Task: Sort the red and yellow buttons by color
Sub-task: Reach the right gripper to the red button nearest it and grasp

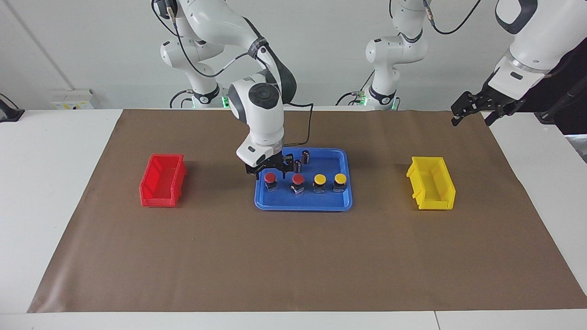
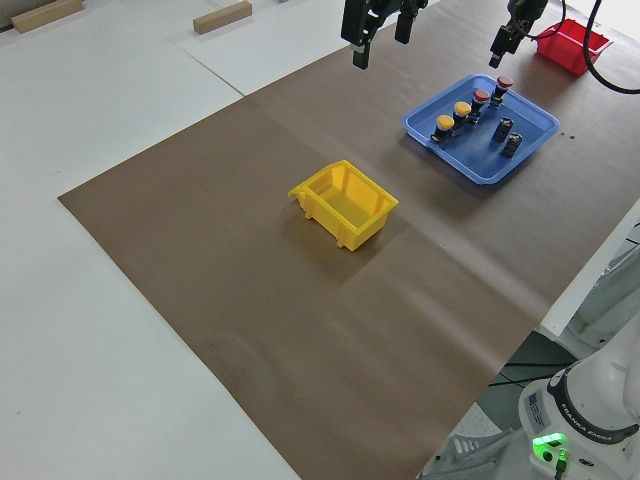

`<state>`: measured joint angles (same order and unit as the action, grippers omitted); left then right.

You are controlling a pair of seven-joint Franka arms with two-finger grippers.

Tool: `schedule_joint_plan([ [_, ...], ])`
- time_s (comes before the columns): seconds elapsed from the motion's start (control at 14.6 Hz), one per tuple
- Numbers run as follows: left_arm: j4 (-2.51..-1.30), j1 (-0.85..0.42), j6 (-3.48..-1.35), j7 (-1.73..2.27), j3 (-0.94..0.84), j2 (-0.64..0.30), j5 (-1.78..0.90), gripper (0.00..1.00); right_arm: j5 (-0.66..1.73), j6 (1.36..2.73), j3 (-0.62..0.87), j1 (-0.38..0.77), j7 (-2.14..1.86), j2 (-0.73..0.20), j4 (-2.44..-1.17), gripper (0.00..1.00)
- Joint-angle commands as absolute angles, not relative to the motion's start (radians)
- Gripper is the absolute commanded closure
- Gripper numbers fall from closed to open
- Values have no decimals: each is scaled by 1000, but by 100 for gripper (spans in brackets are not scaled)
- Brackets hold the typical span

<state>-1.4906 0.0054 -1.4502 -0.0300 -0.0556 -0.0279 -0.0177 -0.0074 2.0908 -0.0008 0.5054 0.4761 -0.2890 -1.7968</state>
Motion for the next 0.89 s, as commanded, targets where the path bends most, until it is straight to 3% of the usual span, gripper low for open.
schedule_joint_plan([
  [0.0, -1520, 11, -1443, -35, -54, 0, -29, 0, -11, 2160, 3, 499, 466, -238, -1899, 21],
  [0.82, -1519, 11, -1443, -35, -54, 0, -29, 0, -11, 2259, 5, 500, 465, -229, -1983, 38],
])
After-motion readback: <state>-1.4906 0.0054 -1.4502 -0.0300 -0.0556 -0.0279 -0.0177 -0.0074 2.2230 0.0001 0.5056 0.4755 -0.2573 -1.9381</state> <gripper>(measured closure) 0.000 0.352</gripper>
